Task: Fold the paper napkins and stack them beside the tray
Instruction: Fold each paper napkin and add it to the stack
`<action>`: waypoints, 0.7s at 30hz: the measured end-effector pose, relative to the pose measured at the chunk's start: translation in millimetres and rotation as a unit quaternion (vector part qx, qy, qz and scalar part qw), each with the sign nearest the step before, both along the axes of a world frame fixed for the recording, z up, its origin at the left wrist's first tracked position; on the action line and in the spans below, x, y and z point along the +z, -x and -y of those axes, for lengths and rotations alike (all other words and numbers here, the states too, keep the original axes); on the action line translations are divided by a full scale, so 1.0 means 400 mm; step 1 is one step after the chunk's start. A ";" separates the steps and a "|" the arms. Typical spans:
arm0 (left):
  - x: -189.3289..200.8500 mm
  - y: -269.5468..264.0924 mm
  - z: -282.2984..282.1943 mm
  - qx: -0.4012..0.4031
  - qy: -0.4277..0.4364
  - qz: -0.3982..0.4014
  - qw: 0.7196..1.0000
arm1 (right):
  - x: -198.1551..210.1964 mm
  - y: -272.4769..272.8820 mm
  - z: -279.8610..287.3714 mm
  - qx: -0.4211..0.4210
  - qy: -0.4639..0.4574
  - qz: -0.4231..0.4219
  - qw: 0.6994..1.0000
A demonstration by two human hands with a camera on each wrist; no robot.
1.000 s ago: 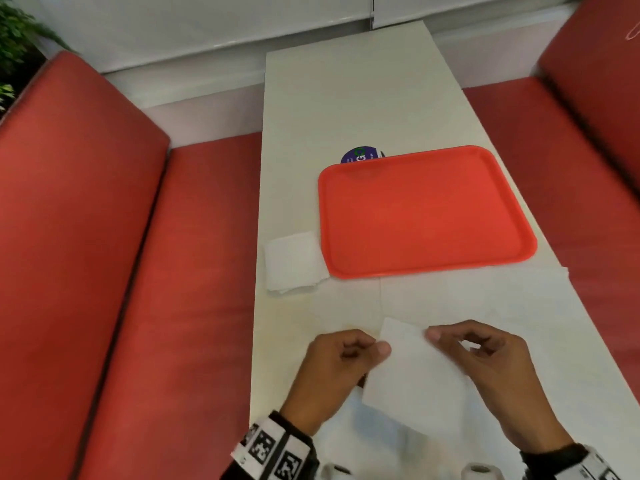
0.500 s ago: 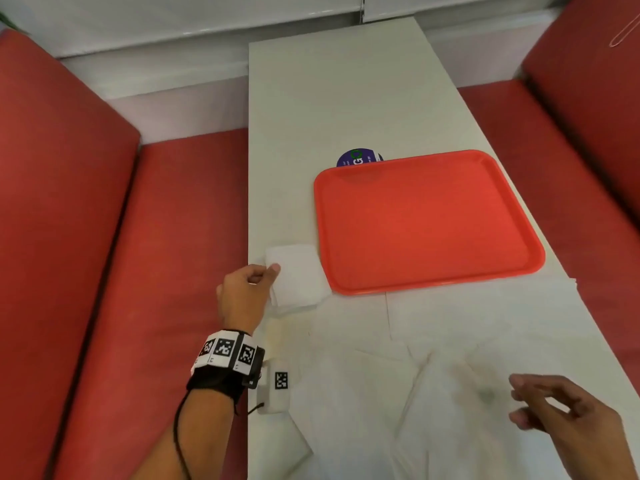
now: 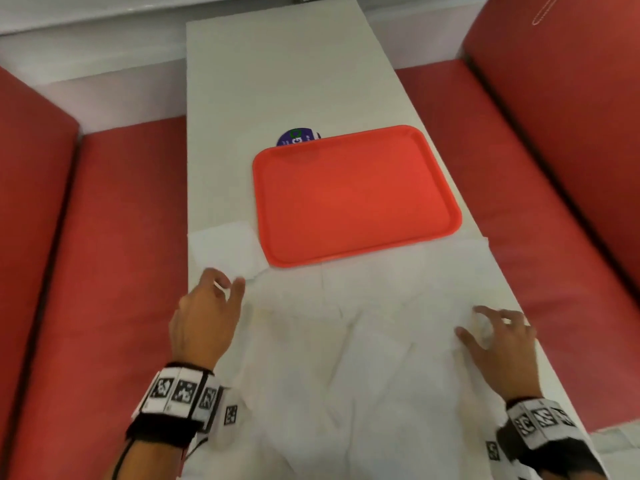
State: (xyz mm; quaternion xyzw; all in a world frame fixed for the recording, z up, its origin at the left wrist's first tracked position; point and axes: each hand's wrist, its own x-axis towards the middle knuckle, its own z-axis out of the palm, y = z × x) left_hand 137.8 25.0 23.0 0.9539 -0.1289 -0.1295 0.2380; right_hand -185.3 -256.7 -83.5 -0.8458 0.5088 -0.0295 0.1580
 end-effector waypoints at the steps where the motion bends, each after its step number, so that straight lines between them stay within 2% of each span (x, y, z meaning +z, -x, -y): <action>1: -0.007 0.053 0.006 -0.031 -0.001 -0.010 0.999 | -0.002 0.004 -0.001 0.008 0.002 0.005 1.000; 4: -0.049 0.214 0.029 -0.114 -0.014 -0.033 0.993 | 0.012 0.009 -0.004 0.024 -0.012 0.033 0.999; 7: -0.075 0.332 0.062 -0.131 -0.018 -0.042 0.990 | 0.054 0.014 -0.002 -0.011 -0.090 0.165 0.982; 9: -0.074 0.381 0.083 -0.126 0.002 -0.042 0.991 | 0.100 0.014 0.001 -0.022 -0.180 0.258 0.949; 12: -0.053 0.433 0.116 -0.134 0.072 -0.031 0.988 | 0.180 0.003 0.000 0.011 -0.305 0.352 0.885; 14: -0.024 0.457 0.150 -0.121 0.143 -0.076 0.979 | 0.239 -0.004 -0.013 0.029 -0.363 0.405 0.839; 16: 0.025 0.478 0.192 -0.083 0.231 -0.186 0.951 | 0.296 -0.004 -0.031 0.051 -0.416 0.444 0.792; 18: 0.070 0.498 0.229 -0.055 0.310 -0.279 0.907 | 0.340 0.004 -0.047 0.072 -0.459 0.459 0.757; 19: 0.089 0.509 0.244 -0.042 0.345 -0.301 0.888 | 0.353 0.010 -0.051 0.076 -0.476 0.461 0.745; 21: 0.120 0.527 0.263 -0.027 0.423 -0.294 0.857 | 0.369 0.022 -0.053 0.076 -0.496 0.467 0.728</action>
